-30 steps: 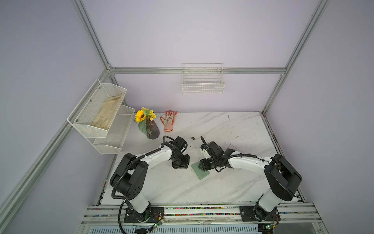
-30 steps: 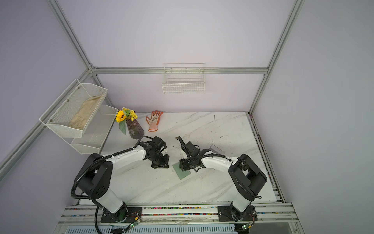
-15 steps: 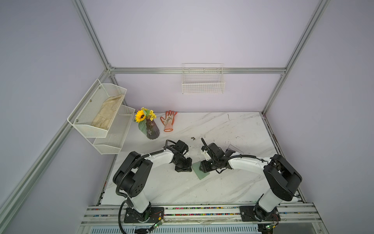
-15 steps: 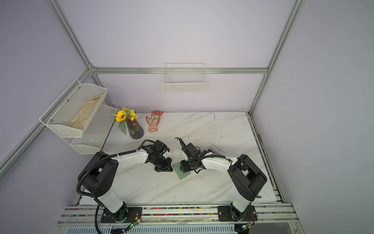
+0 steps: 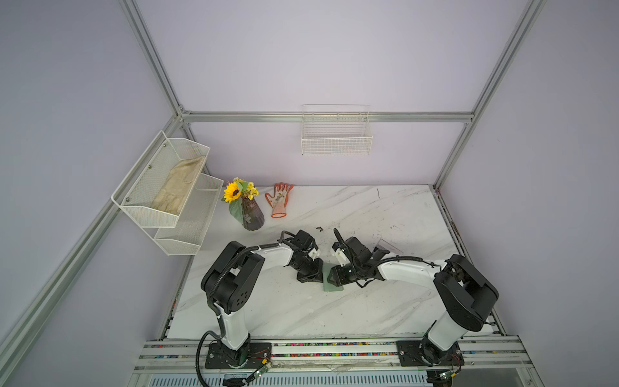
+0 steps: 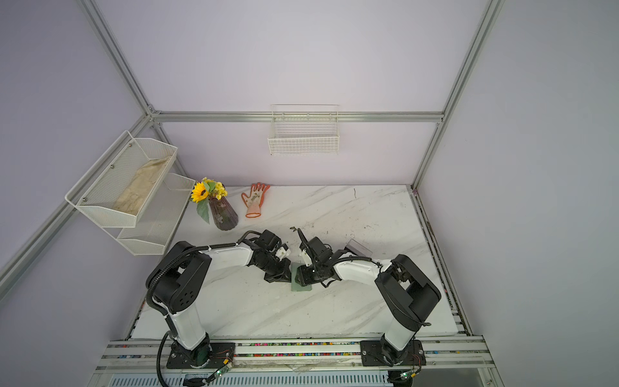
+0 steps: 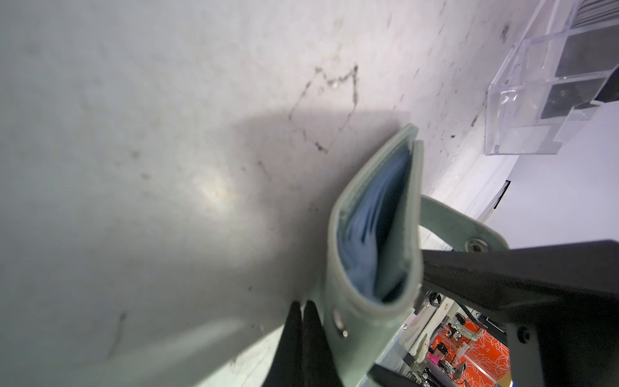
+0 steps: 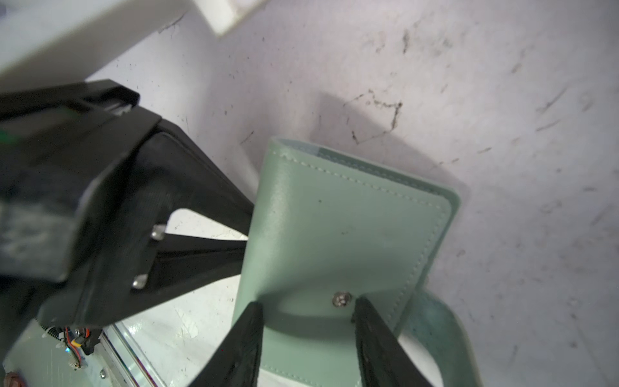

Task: Insert credit cards into a card holder
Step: Open the card holder at the center of the board.

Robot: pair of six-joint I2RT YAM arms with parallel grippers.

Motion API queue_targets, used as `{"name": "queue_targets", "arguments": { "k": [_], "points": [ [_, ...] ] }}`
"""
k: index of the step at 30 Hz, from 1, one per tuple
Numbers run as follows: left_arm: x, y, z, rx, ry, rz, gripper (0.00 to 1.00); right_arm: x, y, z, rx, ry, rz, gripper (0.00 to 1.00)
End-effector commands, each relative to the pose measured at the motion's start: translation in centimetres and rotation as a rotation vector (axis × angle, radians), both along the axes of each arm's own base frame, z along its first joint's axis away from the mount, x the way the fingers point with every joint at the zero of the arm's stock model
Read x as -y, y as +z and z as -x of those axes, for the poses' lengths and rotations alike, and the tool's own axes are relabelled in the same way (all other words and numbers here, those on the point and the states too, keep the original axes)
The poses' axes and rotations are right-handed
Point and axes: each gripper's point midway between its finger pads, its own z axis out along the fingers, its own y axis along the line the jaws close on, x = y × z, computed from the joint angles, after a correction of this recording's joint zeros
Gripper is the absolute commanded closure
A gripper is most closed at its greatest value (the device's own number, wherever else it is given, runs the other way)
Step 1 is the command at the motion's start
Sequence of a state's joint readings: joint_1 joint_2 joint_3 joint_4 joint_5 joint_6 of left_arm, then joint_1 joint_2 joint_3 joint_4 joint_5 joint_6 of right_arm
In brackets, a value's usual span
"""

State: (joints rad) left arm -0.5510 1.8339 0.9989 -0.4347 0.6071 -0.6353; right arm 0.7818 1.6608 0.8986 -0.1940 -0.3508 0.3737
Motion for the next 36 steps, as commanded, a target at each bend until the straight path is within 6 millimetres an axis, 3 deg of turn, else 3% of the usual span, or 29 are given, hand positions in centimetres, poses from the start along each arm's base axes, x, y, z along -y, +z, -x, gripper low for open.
{"name": "queue_targets", "arguments": {
  "k": [1, 10, 22, 31, 36],
  "points": [
    [0.1, -0.3, -1.4, 0.033, 0.009, -0.044, 1.00, 0.9, -0.1, -0.7, 0.013, -0.062, 0.013, 0.52],
    [-1.2, 1.4, -1.7, 0.087, 0.011, -0.116, 1.00, 3.2, 0.5, -2.5, 0.031, -0.162, 0.017, 0.52],
    [-0.7, 2.5, -2.5, 0.105, 0.014, -0.104, 1.00, 2.3, -0.4, -2.0, -0.007, -0.135, -0.021, 0.52],
    [0.1, 3.7, -3.3, 0.125, 0.012, -0.069, 1.00, 2.8, -1.6, -1.9, -0.023, -0.159, 0.006, 0.52],
    [0.6, 3.2, -3.2, 0.112, 0.000, -0.066, 1.00, 2.6, -1.8, -1.9, -0.031, -0.154, -0.002, 0.52]
  ]
}}
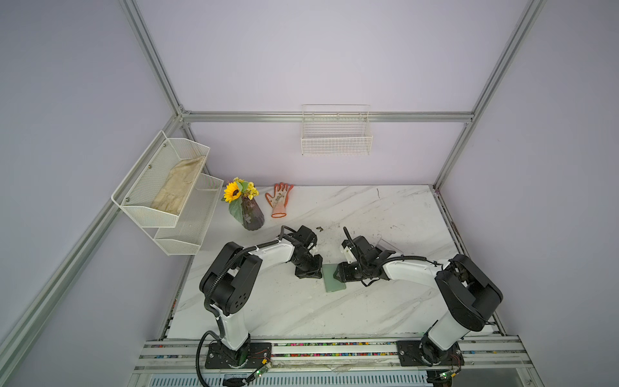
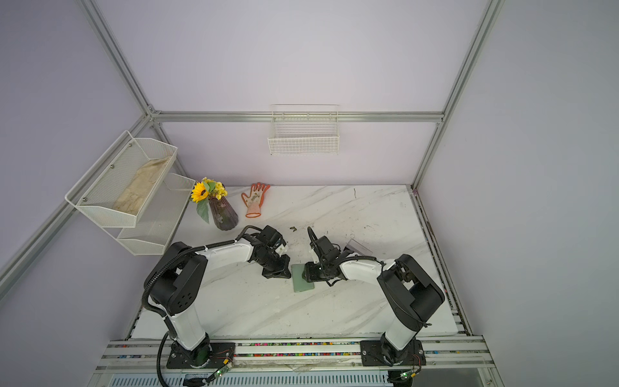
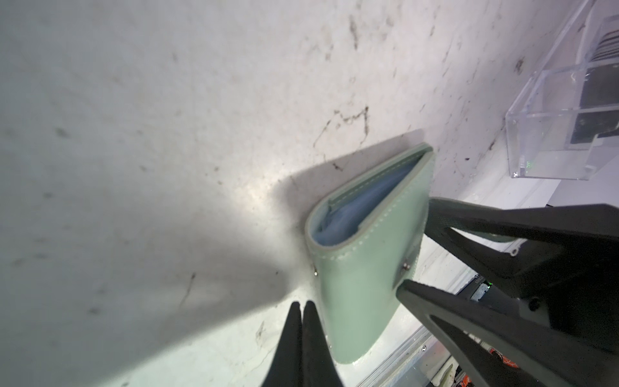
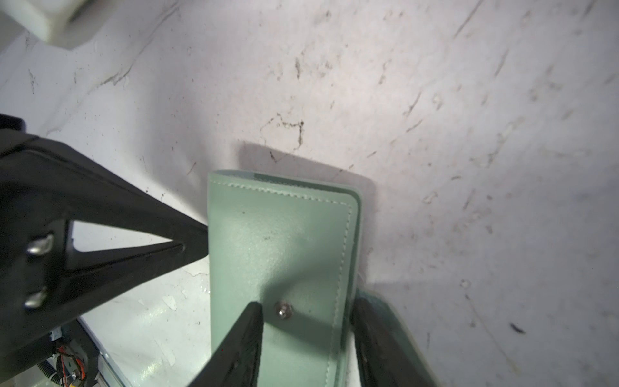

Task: Insert credit cards into a card holder
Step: Open the card holder at the center of the board.

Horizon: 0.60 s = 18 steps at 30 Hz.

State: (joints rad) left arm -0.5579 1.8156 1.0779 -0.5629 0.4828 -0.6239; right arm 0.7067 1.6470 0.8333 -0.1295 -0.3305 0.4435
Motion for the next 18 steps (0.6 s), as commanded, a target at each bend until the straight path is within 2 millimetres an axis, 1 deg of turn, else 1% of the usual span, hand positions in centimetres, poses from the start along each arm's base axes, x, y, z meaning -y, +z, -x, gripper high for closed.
{"name": "queue_targets", "arguments": {
  "k": [1, 6, 9, 14, 18],
  "points": [
    [1.8, 2.0, -2.0, 0.061, -0.024, 0.048, 1.00, -0.1, -0.8, 0.1, -0.016, -0.007, -0.007, 0.52],
    [1.9, 0.7, -1.7, 0.033, -0.027, 0.038, 1.00, -0.8, 0.2, 0.3, -0.006, 0.013, -0.056, 0.52],
    [1.9, 0.1, -1.7, 0.023, -0.028, 0.034, 1.00, -0.8, 0.6, 0.4, 0.002, 0.021, -0.065, 0.52],
    [2.1, -0.1, -1.7, 0.020, -0.029, 0.038, 1.00, -1.1, 0.8, 0.7, -0.006, 0.038, -0.085, 0.52],
    [2.1, -0.1, -1.7, 0.021, -0.029, 0.038, 1.00, -1.3, 1.5, 0.6, 0.009, 0.037, -0.103, 0.52]
  ]
}}
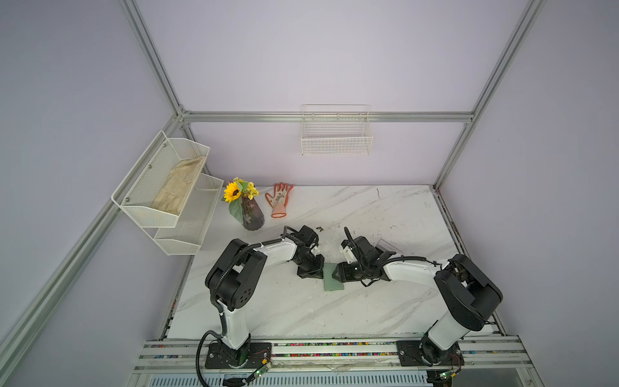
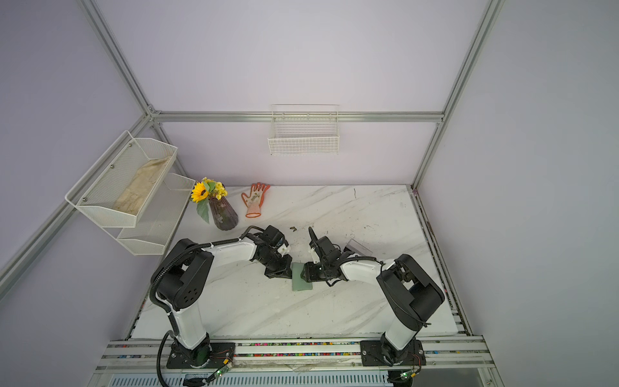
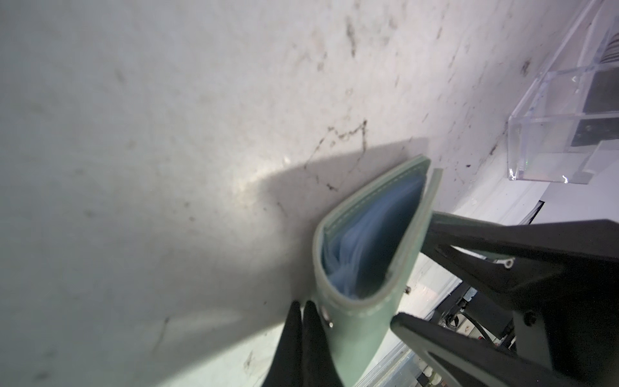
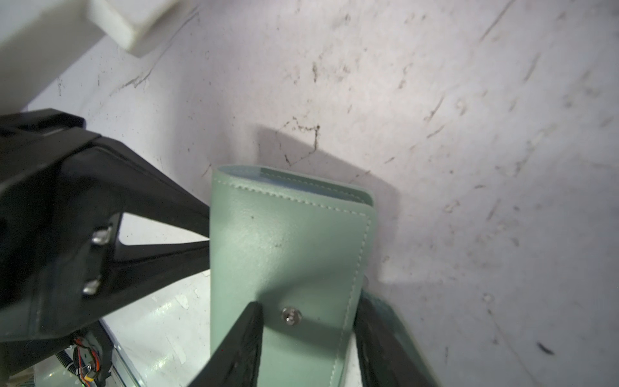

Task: Insert credit cards into a card holder
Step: Open the card holder at the center of the board.

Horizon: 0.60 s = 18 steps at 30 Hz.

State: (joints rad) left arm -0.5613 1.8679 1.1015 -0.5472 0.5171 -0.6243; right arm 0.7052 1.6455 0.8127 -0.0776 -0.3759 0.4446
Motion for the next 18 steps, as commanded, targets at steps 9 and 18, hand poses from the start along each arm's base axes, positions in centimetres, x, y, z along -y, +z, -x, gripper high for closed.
{"name": "queue_targets", "arguments": {
  "k": [9, 18],
  "points": [
    [1.2, 0.7, -1.4, 0.049, -0.017, 0.018, 1.00, -0.5, 3.0, 0.2, 0.041, 0.015, -0.065, 0.52],
    [1.3, 1.0, -1.4, 0.054, -0.019, 0.023, 1.00, -0.7, 3.6, 0.2, 0.039, 0.024, -0.075, 0.52]
  ]
}}
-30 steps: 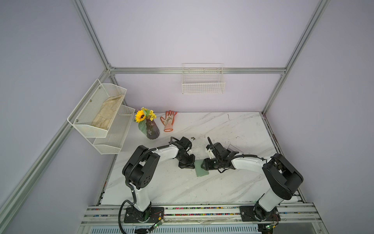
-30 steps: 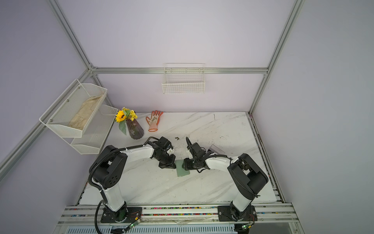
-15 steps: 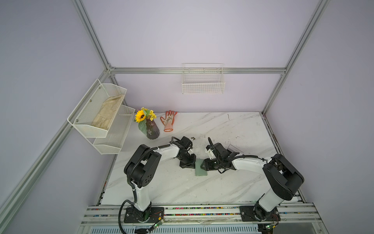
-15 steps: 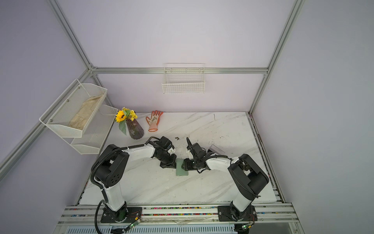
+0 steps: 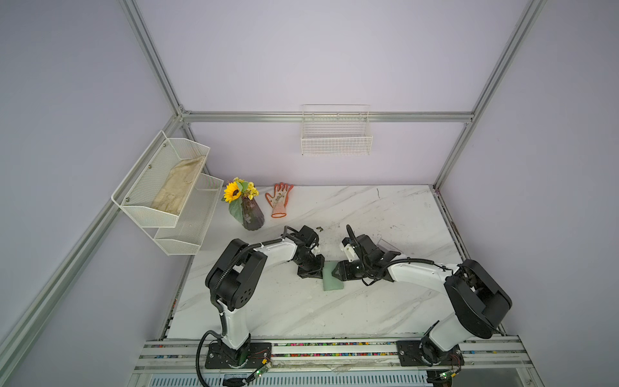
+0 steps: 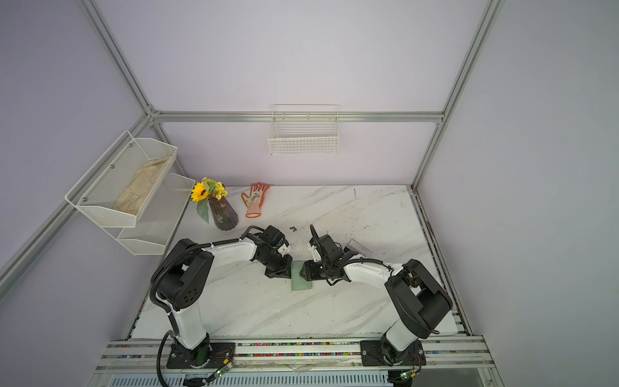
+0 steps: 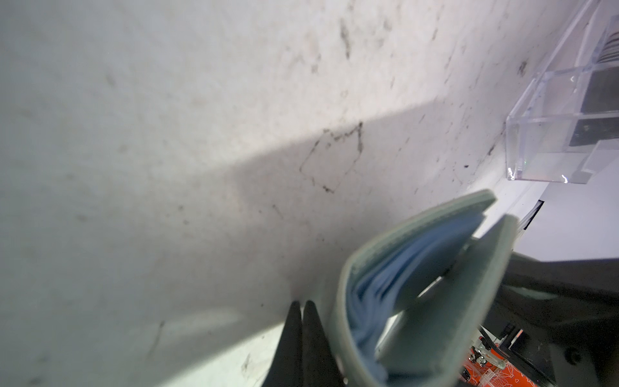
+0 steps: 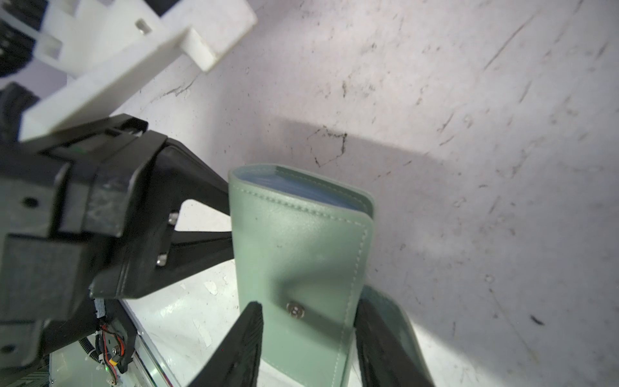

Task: Insert credit cards into a card holder
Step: Open the card holder at the center of the board.

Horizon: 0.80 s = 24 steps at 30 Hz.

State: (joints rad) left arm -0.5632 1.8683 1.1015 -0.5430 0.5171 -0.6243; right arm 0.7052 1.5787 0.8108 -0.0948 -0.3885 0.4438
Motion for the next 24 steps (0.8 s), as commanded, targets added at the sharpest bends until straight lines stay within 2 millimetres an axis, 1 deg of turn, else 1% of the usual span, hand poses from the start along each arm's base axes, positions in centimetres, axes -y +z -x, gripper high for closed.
{"name": "queue_targets", "arguments": {
  "k": [1, 5, 12, 24],
  "points": [
    [1.2, 1.0, -1.4, 0.050, -0.018, 0.023, 1.00, -0.6, 1.6, 0.1, 0.010, 0.016, -0.037, 0.52],
    [1.3, 0.9, -1.4, 0.047, -0.018, 0.022, 1.00, -0.8, 2.1, 0.0, 0.014, 0.017, -0.050, 0.52],
    [1.6, 1.0, -1.6, 0.047, -0.023, 0.030, 1.00, -1.0, 2.3, 0.1, 0.006, 0.024, -0.063, 0.52],
    [2.0, 0.5, -1.7, 0.038, -0.033, 0.029, 1.00, -1.9, 4.4, 0.1, 0.031, 0.048, -0.131, 0.52]
  ]
}}
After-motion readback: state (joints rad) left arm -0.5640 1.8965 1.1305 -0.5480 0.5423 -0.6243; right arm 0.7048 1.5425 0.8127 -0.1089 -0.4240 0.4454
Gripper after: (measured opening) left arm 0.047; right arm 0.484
